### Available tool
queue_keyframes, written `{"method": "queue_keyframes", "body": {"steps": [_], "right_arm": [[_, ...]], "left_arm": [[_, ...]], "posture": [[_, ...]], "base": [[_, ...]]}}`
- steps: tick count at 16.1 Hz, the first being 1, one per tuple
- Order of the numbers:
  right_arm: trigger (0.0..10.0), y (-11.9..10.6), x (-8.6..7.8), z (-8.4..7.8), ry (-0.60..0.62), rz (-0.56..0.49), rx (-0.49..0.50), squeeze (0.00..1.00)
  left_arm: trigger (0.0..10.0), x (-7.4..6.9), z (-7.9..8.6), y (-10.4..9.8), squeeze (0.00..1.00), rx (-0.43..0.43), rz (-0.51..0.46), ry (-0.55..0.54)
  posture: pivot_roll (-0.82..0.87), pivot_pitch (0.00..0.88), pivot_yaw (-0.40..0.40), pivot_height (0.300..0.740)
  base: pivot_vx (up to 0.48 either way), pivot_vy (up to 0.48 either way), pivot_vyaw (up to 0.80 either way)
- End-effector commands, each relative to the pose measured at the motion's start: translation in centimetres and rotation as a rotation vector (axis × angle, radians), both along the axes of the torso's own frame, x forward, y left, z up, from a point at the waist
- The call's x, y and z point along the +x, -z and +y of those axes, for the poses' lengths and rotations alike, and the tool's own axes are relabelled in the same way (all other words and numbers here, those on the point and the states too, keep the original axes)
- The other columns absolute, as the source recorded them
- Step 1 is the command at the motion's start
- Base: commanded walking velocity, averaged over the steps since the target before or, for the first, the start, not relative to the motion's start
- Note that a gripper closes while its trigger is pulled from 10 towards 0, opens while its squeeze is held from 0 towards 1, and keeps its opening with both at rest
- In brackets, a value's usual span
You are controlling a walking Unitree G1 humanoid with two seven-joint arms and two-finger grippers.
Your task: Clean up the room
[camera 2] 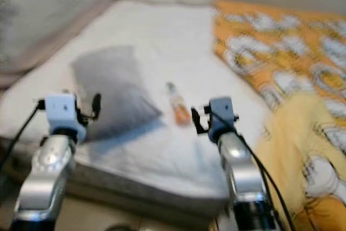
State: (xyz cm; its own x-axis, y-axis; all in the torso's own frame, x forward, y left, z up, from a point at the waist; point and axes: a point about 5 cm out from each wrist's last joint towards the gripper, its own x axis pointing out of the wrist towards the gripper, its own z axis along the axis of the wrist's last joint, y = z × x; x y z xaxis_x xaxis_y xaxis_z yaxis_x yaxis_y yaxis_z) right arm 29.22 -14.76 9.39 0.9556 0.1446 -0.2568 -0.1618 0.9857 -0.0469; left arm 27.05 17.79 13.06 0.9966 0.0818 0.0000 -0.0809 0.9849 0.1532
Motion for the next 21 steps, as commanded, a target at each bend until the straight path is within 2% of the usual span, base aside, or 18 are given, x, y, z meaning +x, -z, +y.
{"method": "queue_keyframes", "body": {"steps": [1,2,4,5,7,9,11,15,16,17,19,21], "right_arm": [[10.0,0.0,0.2,0.4,0.004,0.013,0.021,0.0],[10.0,0.0,0.2,0.4,0.004,0.013,0.021,0.0],[10.0,0.0,0.4,0.1,0.008,0.015,-0.009,0.0],[10.0,0.1,0.7,-0.4,0.016,0.042,-0.036,1.0],[10.0,0.4,1.3,-0.7,0.02,0.076,-0.075,1.0],[10.0,1.0,3.5,-0.5,-0.027,0.16,-0.066,1.0],[10.0,1.4,5.3,-1.2,-0.019,0.206,-0.087,1.0],[10.0,1.9,6.7,-1.6,0.011,0.282,-0.141,1.0],[10.0,2.0,6.9,-1.2,0.001,0.296,-0.125,0.65],[10.0,2.2,7.0,-0.3,-0.034,0.309,-0.058,0.0],[10.0,2.6,6.9,-0.1,-0.05,0.321,-0.096,0.0],[10.0,3.7,6.2,-0.5,-0.009,0.361,-0.156,0.0]], "left_arm": [[10.0,-0.1,0.4,-0.1,0.0,0.019,-0.002,-0.012],[10.0,-0.1,0.4,-0.1,0.0,0.019,-0.002,-0.012],[10.0,-0.3,-0.1,0.3,0.0,0.057,0.041,0.076],[10.0,-0.6,-1.1,0.6,0.0,0.102,0.074,0.198],[10.0,-0.7,-1.5,0.7,0.0,0.117,0.095,0.266],[10.0,-0.5,-1.9,0.6,0.0,0.147,0.143,0.41],[10.0,-0.6,-2.2,0.1,0.0,0.195,0.178,0.546],[10.0,-1.4,-1.8,-0.3,0.0,0.273,0.257,0.707],[10.0,-1.7,-1.6,-0.4,0.0,0.289,0.275,0.733],[10.0,-2.0,-1.3,-0.8,0.0,0.294,0.289,0.745],[10.0,-2.4,-1.3,-1.0,0.0,0.296,0.302,0.756],[10.0,-3.5,-1.5,-1.0,0.0,0.295,0.331,0.783]], "posture": [[0.11,0.0,-0.013,0.74],[0.11,0.0,-0.013,0.74],[0.12,0.0,-0.011,0.74],[0.12,0.0,-0.006,0.74],[0.12,0.0,0.002,0.74],[0.13,0.0,0.009,0.74],[0.16,0.0,0.009,0.74],[0.21,0.017,0.009,0.74],[0.23,0.041,0.01,0.74],[0.25,0.078,0.007,0.74],[0.27,0.104,0.001,0.74],[0.29,0.159,-0.009,0.74]], "base": [[0.412,0.0,0.0],[0.412,0.0,0.0],[0.0,0.0,0.0],[0.0,0.0,0.0],[0.0,0.0,0.0],[0.0,0.0,0.0],[0.0,0.0,0.0],[0.0,0.0,0.0],[0.0,0.0,0.0],[0.0,0.0,0.0],[0.0,0.0,0.0],[0.0,0.0,0.0]]}}
